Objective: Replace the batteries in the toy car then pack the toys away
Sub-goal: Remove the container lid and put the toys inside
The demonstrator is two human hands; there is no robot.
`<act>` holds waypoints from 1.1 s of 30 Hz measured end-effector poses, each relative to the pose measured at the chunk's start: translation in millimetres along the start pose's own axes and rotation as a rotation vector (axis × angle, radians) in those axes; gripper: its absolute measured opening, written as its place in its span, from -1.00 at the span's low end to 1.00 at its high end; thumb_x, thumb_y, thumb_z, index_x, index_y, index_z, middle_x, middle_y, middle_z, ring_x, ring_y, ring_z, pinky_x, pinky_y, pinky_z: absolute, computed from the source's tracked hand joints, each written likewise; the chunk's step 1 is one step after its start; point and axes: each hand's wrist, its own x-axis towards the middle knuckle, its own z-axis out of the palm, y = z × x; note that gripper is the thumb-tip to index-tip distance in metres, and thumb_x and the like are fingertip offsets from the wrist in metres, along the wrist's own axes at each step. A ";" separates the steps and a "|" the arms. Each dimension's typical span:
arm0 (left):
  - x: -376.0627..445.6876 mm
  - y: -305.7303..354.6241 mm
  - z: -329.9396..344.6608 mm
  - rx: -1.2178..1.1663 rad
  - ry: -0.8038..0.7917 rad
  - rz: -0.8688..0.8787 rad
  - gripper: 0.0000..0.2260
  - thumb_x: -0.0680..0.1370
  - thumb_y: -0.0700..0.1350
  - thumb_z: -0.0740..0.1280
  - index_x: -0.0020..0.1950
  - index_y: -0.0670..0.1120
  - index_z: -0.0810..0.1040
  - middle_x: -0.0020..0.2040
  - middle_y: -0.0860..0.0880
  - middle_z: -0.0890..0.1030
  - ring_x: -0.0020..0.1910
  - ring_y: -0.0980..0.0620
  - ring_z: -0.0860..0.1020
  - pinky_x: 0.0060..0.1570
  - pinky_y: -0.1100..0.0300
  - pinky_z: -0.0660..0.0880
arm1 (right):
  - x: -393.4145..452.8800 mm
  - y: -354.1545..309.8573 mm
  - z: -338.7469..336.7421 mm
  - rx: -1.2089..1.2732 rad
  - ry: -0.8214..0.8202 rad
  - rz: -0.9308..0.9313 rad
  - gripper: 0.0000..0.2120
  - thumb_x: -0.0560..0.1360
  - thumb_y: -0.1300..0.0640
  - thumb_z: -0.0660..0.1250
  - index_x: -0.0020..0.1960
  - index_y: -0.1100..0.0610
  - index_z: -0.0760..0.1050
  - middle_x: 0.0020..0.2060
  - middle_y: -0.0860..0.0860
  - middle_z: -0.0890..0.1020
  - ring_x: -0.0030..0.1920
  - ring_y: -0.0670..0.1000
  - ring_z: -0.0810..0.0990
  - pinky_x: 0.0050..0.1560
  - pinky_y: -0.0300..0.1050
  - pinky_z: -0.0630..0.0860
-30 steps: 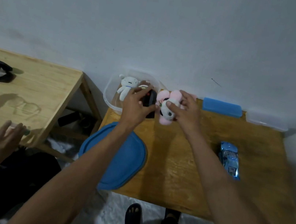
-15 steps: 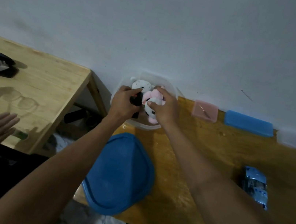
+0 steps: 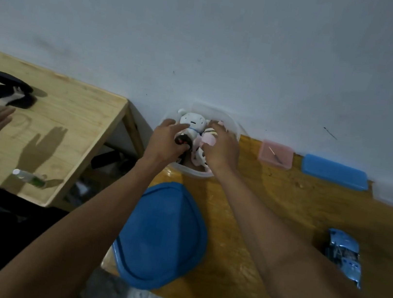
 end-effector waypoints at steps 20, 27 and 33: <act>-217.9 -86.9 11.3 -0.243 0.165 -0.633 -0.24 0.38 0.18 0.55 0.53 0.03 0.42 0.37 -0.17 0.55 0.35 -0.20 0.51 0.30 -0.07 0.51 | -157.8 44.9 27.6 -0.074 -0.310 0.060 -0.44 0.47 -0.14 0.46 0.44 -0.08 0.45 0.24 0.03 0.57 0.24 0.09 0.55 0.20 -0.04 0.54; -245.2 -82.6 23.8 -0.303 0.140 -0.664 -0.16 0.42 0.04 0.59 0.60 -0.02 0.27 0.39 -0.14 0.56 0.33 -0.21 0.53 0.24 -0.11 0.53 | -165.5 44.2 35.3 -0.094 -0.336 0.092 -0.30 0.46 -0.14 0.48 0.53 -0.07 0.34 0.35 0.09 0.50 0.34 0.18 0.48 0.31 0.07 0.50; -244.4 -82.6 15.7 -0.295 0.187 -0.541 -0.04 0.39 0.22 0.52 0.66 0.01 0.13 0.41 -0.15 0.48 0.37 -0.19 0.46 0.26 -0.12 0.50 | -169.3 37.4 22.0 -0.015 -0.263 -0.035 -0.23 0.43 -0.09 0.53 0.55 -0.03 0.29 0.41 0.02 0.48 0.40 0.08 0.45 0.36 0.05 0.45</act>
